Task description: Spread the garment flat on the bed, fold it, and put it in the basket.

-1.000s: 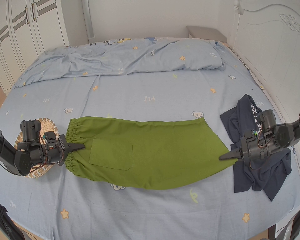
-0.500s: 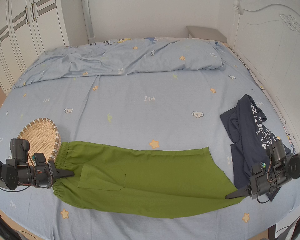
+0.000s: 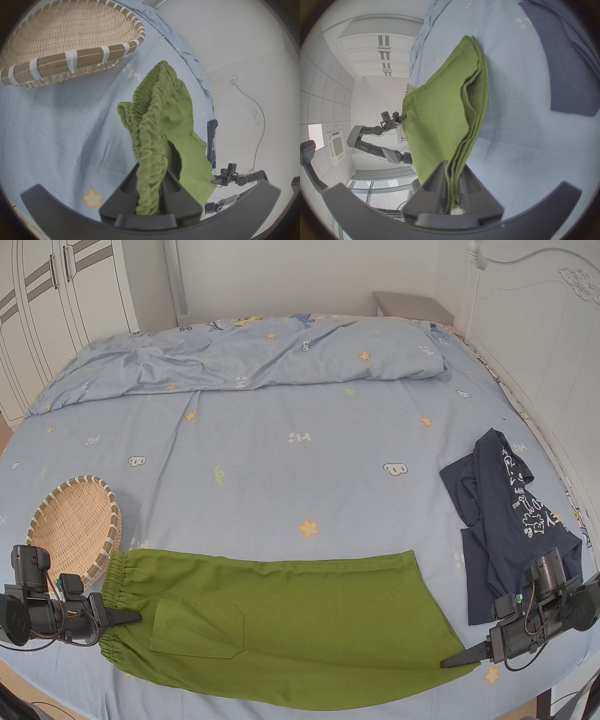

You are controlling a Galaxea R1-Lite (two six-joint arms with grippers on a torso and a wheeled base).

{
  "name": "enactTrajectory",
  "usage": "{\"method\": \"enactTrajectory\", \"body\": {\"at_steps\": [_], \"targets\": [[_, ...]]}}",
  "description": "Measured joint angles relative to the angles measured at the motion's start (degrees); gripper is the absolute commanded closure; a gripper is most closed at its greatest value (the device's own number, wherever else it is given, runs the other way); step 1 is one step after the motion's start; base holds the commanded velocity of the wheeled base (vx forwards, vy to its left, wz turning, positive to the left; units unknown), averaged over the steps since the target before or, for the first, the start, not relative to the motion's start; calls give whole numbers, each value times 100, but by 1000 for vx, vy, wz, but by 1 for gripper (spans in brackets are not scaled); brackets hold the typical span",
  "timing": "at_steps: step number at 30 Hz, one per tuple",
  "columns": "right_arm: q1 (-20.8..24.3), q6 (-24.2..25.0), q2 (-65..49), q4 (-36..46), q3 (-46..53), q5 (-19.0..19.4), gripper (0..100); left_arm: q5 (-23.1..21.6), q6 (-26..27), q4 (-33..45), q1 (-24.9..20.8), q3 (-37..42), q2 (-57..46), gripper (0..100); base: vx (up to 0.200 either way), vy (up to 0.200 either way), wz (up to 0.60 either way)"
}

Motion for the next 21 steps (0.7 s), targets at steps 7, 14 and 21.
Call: {"method": "enactTrajectory", "body": {"at_steps": [7,14,21], "targets": [[11,0,208,-247,60,-2,0,2,11,9,2,-11,-26,100,0,0,0],[-12,41,-138,-296,113,-35,0,2,325,41,104,-2,-69,100,0,0,0],[-50,422,-1017,-156,-425,-574,0,10,716,206,405,-48,-188,100,0,0,0]]}}
